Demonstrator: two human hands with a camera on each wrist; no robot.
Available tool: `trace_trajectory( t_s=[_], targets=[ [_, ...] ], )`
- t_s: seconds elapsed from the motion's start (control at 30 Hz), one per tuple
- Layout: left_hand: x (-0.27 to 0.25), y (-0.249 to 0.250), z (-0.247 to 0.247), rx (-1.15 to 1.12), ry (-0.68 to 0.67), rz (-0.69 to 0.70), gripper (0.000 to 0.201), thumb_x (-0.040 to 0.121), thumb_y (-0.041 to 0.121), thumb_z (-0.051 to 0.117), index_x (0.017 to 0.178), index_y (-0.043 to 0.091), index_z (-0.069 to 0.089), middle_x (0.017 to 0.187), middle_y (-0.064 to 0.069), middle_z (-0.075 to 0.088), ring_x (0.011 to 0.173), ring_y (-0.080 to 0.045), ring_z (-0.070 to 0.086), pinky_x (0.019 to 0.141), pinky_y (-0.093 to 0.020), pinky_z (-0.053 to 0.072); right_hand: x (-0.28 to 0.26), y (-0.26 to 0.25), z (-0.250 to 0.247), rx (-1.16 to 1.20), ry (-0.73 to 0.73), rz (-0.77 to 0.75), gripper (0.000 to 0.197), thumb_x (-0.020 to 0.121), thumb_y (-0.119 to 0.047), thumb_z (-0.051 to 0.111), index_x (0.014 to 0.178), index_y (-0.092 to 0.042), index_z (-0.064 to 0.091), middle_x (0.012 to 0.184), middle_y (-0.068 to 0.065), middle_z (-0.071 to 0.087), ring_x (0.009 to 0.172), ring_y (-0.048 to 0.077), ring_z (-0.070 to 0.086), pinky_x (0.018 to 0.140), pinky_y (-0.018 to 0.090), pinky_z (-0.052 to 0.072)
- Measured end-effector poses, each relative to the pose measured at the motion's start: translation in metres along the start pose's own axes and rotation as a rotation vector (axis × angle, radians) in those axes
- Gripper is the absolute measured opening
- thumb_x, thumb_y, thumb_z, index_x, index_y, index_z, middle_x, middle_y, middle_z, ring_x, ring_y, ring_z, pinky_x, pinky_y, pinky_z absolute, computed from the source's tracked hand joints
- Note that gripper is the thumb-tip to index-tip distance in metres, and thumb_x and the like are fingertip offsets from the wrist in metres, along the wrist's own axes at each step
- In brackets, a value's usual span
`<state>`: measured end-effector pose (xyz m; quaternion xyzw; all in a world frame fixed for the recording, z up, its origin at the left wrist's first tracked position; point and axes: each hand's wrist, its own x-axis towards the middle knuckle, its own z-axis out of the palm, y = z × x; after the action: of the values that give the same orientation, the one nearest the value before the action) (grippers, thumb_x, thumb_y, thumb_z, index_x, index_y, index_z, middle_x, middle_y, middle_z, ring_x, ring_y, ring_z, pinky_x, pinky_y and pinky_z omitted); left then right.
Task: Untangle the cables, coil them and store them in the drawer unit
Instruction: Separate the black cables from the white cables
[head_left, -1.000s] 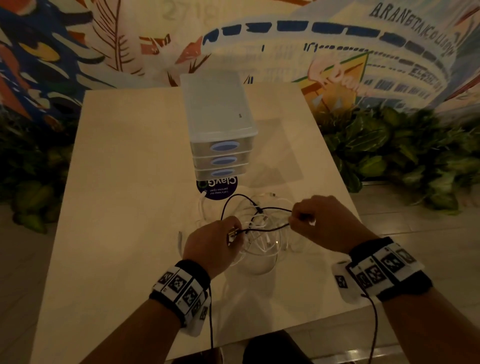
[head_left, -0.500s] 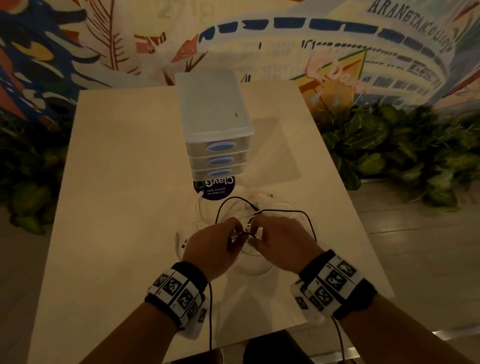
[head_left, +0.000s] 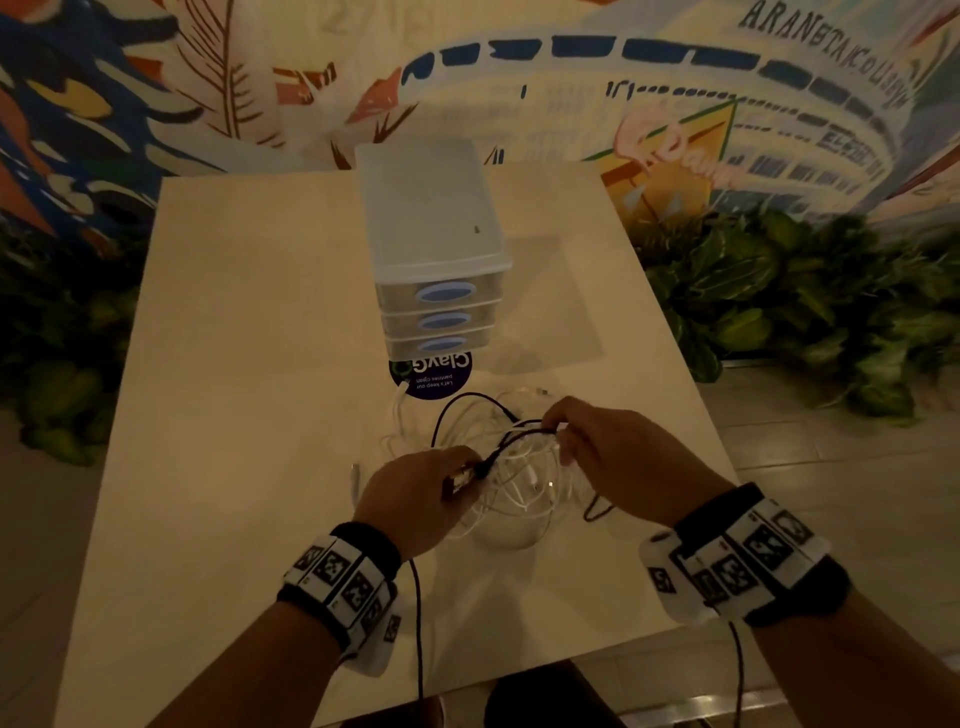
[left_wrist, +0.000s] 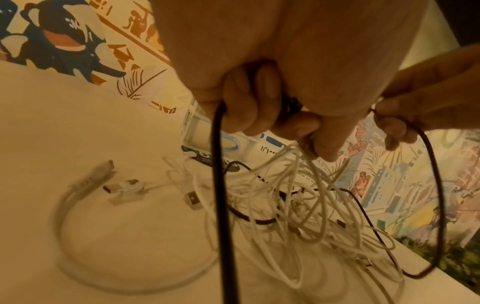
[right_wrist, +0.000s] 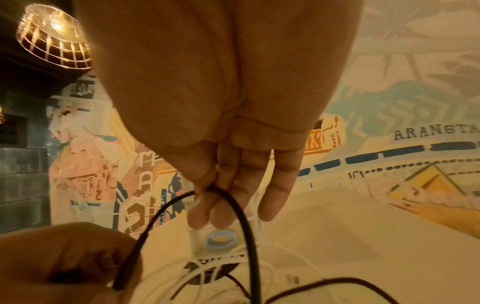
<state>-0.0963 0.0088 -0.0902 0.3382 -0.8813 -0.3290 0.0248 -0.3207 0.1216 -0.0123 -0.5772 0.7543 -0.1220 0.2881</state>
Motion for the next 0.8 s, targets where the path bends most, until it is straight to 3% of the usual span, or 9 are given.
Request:
trace_trajectory(
  t_s=[0.1,0.2,0.27,0.33,0.4,0.47,0.57,0.67,0.8],
  targets=[
    [-0.002,0.002,-0.005,-0.045,-0.053,0.047,0.029,0.095,0.059,0.053,0.112,0.038,0.065,0.083,0.013,0.065,0.079,-0.009,0.064,0.070,-0.031,0.053,-0.006,0.023,0.004,-0.027,-0.067,0.016,0.021,0.105,-0.025,0.046,0.115,-0.031,0.064,0.096,-0.013,0.071,0.087,0.006,0.064,0.082,0.031,0.052],
    [-0.004,0.004,-0.008,-0.033,-0.091,0.098,0.029,0.096,0.059,0.053,0.110,0.037,0.066,0.072,0.014,0.055,0.070,-0.007,0.056,0.065,-0.029,0.048,-0.012,0.051,0.014,0.105,-0.149,0.104,0.019,0.104,-0.033,0.051,0.107,-0.040,0.069,0.103,-0.018,0.071,0.098,0.004,0.064,0.088,0.026,0.049],
    [-0.006,0.006,-0.008,-0.008,-0.104,0.126,0.028,0.096,0.058,0.054,0.109,0.037,0.065,0.069,0.015,0.052,0.067,-0.005,0.053,0.062,-0.025,0.044,-0.008,0.068,0.021,0.113,-0.031,0.153,0.017,0.104,-0.035,0.052,0.106,-0.038,0.069,0.104,-0.016,0.068,0.098,0.007,0.063,0.087,0.025,0.048],
    [-0.006,0.010,-0.008,0.006,-0.116,0.147,0.027,0.096,0.058,0.055,0.107,0.036,0.065,0.069,0.014,0.052,0.068,-0.006,0.054,0.063,-0.023,0.043,0.002,0.082,0.027,0.048,0.180,0.187,0.010,0.099,-0.035,0.060,0.107,-0.035,0.065,0.103,-0.008,0.063,0.095,0.014,0.063,0.085,0.030,0.051],
    [-0.006,0.015,-0.006,0.035,-0.141,0.168,0.027,0.095,0.057,0.055,0.106,0.035,0.065,0.072,0.012,0.055,0.070,-0.007,0.055,0.065,-0.023,0.045,0.013,0.087,0.032,-0.051,0.320,0.251,0.022,0.091,-0.043,0.068,0.110,-0.033,0.065,0.101,-0.003,0.059,0.093,0.019,0.061,0.082,0.038,0.053],
    [-0.006,0.021,-0.003,0.065,-0.176,0.191,0.028,0.095,0.058,0.054,0.106,0.035,0.064,0.075,0.011,0.056,0.072,-0.008,0.055,0.069,-0.028,0.049,0.024,0.087,0.036,-0.141,0.370,0.289,0.030,0.087,-0.049,0.070,0.110,-0.031,0.066,0.101,0.001,0.058,0.093,0.022,0.057,0.083,0.040,0.051],
    [-0.009,0.026,0.002,0.133,-0.226,0.212,0.030,0.097,0.057,0.050,0.109,0.033,0.063,0.080,0.010,0.058,0.075,-0.012,0.057,0.071,-0.030,0.049,0.037,0.081,0.037,-0.073,0.250,0.379,0.024,0.098,-0.041,0.061,0.107,-0.019,0.066,0.102,0.007,0.060,0.096,0.027,0.059,0.081,0.036,0.048],
    [-0.013,0.024,0.006,0.171,-0.249,0.201,0.032,0.098,0.057,0.048,0.113,0.032,0.062,0.089,0.007,0.064,0.081,-0.016,0.059,0.073,-0.030,0.048,0.044,0.076,0.036,0.036,0.129,0.463,0.024,0.104,-0.037,0.051,0.105,-0.014,0.060,0.093,0.007,0.065,0.079,0.020,0.057,0.069,0.031,0.042],
    [-0.015,0.017,0.008,0.173,-0.254,0.146,0.031,0.097,0.057,0.049,0.110,0.033,0.064,0.085,0.011,0.059,0.078,-0.012,0.053,0.070,-0.028,0.043,0.044,0.071,0.032,0.051,0.096,0.393,0.030,0.101,-0.047,0.055,0.100,-0.021,0.071,0.090,-0.007,0.063,0.082,0.011,0.054,0.073,0.025,0.038]
  ],
)
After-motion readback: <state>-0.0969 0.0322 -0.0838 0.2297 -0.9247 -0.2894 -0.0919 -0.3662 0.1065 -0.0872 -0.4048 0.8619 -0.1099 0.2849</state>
